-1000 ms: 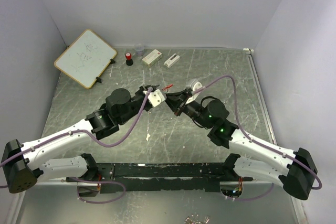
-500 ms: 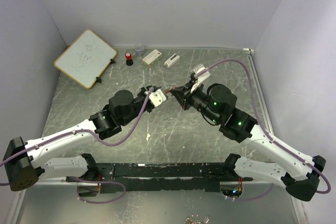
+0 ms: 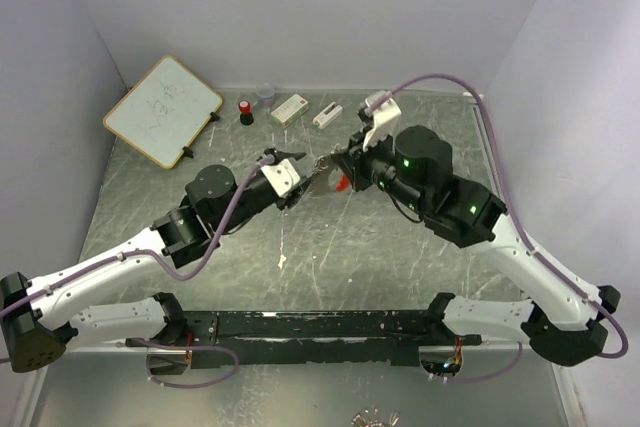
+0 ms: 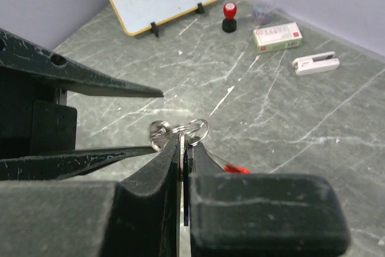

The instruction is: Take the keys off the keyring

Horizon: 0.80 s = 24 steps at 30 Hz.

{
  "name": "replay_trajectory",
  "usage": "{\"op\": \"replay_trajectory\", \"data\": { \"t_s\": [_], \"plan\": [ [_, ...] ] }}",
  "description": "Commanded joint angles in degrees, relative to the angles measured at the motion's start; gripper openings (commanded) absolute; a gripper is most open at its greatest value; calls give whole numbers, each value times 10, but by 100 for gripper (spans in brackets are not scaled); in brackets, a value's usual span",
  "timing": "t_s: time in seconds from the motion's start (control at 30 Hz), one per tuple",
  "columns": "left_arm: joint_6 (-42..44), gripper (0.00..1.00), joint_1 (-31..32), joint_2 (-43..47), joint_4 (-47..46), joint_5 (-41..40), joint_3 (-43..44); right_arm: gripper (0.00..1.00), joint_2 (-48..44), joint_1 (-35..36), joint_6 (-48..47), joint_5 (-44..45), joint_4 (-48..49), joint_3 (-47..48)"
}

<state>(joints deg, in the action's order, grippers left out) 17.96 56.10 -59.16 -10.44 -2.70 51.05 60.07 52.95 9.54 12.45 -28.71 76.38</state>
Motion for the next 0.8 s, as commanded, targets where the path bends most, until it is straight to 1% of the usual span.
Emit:
{"op": "replay_trajectory", "data": {
  "t_s": [0.0, 0.07, 0.13, 0.3, 0.4, 0.5, 0.57, 0.67, 0.77],
  "plan": [
    [-20, 60, 0, -8, 23, 2, 35, 0, 46, 2, 31, -22, -141, 113],
    [-28, 60, 0, -9, 9, -20, 24, 0, 70, 2, 43, -41, -189, 164],
    [-31, 61, 0, -2, -11, -31, 8, 0, 83, 2, 50, -57, -217, 185],
    [-25, 63, -1, 19, -46, -82, -16, 0, 98, 2, 61, -90, -269, 208],
    [-24, 64, -6, 33, -55, -89, -20, 0, 108, 2, 77, -89, -299, 207],
    [-26, 65, -12, 46, -74, -87, -32, 0, 116, 2, 86, -87, -327, 195],
    [-30, 66, -15, 53, -91, -78, -40, 0, 112, 2, 88, -90, -329, 181],
    [-32, 66, -19, 60, -115, -45, -54, 0, 102, 2, 92, -100, -314, 161],
    [-27, 66, -19, 61, -117, 6, -61, 0, 97, 2, 93, -106, -305, 155]
  ]
}}
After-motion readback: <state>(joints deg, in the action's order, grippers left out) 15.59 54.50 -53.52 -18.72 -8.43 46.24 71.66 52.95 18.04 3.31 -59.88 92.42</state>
